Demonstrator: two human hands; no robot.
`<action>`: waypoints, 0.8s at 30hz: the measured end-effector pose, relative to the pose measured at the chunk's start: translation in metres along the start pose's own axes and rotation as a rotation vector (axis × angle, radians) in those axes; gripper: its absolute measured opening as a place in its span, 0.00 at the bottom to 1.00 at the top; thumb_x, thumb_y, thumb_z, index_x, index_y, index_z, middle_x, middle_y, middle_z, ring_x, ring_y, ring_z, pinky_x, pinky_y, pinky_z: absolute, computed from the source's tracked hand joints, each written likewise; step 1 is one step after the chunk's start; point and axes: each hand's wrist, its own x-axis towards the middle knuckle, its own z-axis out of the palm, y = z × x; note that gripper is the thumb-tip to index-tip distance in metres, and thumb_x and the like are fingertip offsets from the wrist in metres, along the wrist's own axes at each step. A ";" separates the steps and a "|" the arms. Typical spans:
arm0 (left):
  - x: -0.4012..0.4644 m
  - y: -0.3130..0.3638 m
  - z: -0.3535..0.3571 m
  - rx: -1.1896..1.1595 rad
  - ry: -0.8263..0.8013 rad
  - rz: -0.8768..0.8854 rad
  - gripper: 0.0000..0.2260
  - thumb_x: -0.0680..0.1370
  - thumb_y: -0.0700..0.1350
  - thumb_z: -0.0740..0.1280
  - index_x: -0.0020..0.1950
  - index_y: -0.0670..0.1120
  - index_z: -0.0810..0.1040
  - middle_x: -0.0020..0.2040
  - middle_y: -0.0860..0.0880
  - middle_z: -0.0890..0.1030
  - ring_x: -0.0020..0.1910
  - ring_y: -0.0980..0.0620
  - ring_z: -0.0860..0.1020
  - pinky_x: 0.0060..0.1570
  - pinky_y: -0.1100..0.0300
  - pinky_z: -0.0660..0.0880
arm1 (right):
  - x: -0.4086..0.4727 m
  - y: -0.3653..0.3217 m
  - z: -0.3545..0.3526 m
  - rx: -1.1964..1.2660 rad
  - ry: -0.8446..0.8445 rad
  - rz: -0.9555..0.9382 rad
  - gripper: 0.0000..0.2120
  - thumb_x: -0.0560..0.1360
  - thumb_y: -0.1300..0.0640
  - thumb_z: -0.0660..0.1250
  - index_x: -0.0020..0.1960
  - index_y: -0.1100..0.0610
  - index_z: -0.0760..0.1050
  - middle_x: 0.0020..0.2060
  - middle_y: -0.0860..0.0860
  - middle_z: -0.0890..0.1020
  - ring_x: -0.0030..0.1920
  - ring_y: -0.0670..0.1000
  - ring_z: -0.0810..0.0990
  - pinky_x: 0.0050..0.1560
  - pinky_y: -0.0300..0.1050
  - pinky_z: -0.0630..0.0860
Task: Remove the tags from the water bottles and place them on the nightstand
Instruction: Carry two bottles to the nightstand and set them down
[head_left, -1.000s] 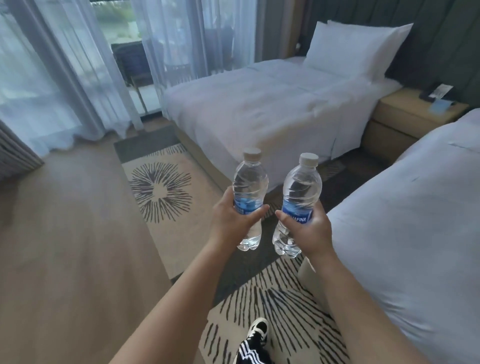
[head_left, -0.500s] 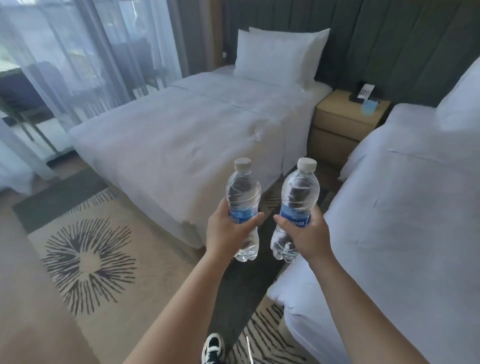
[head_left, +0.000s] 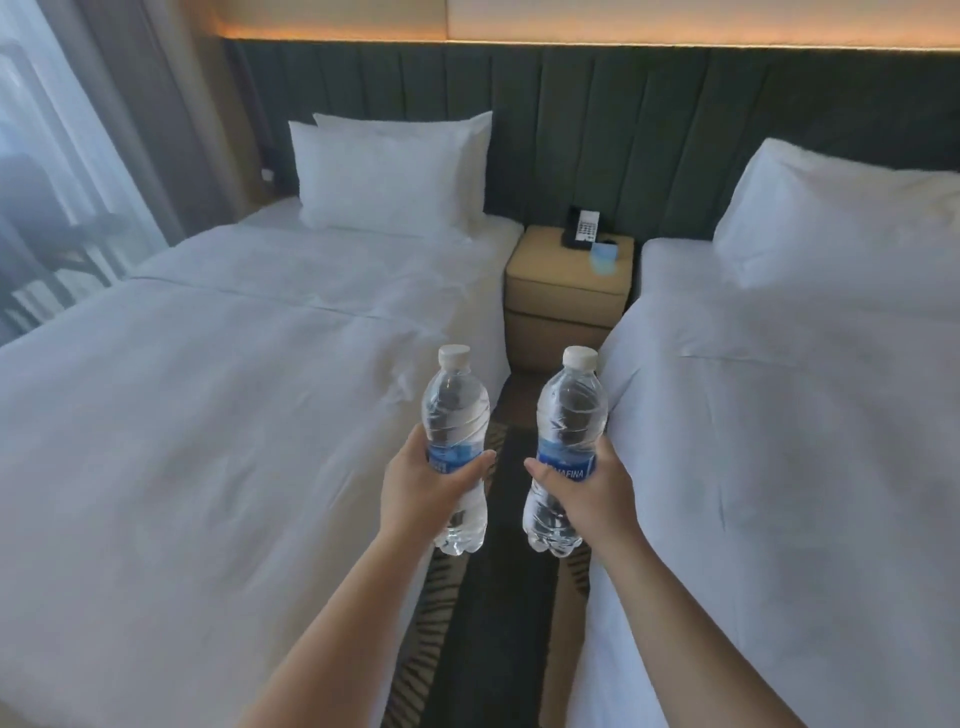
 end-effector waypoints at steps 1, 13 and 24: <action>0.027 0.000 0.001 -0.006 -0.011 0.004 0.22 0.62 0.62 0.76 0.53 0.62 0.75 0.45 0.65 0.82 0.43 0.66 0.80 0.43 0.62 0.77 | 0.021 -0.003 0.005 0.004 0.019 0.007 0.30 0.63 0.38 0.75 0.61 0.42 0.68 0.54 0.36 0.77 0.55 0.44 0.79 0.47 0.27 0.73; 0.256 0.008 0.094 -0.013 -0.176 0.103 0.23 0.61 0.64 0.75 0.53 0.63 0.73 0.44 0.67 0.79 0.43 0.71 0.78 0.42 0.68 0.75 | 0.231 0.018 0.026 -0.037 0.190 0.032 0.31 0.61 0.32 0.72 0.60 0.38 0.67 0.51 0.30 0.75 0.50 0.38 0.78 0.41 0.23 0.72; 0.503 0.056 0.238 -0.010 -0.171 0.113 0.20 0.61 0.64 0.75 0.48 0.65 0.72 0.43 0.67 0.80 0.44 0.72 0.77 0.38 0.71 0.72 | 0.517 0.044 -0.022 -0.072 0.230 0.013 0.28 0.63 0.41 0.76 0.59 0.46 0.71 0.50 0.40 0.80 0.49 0.42 0.79 0.43 0.27 0.72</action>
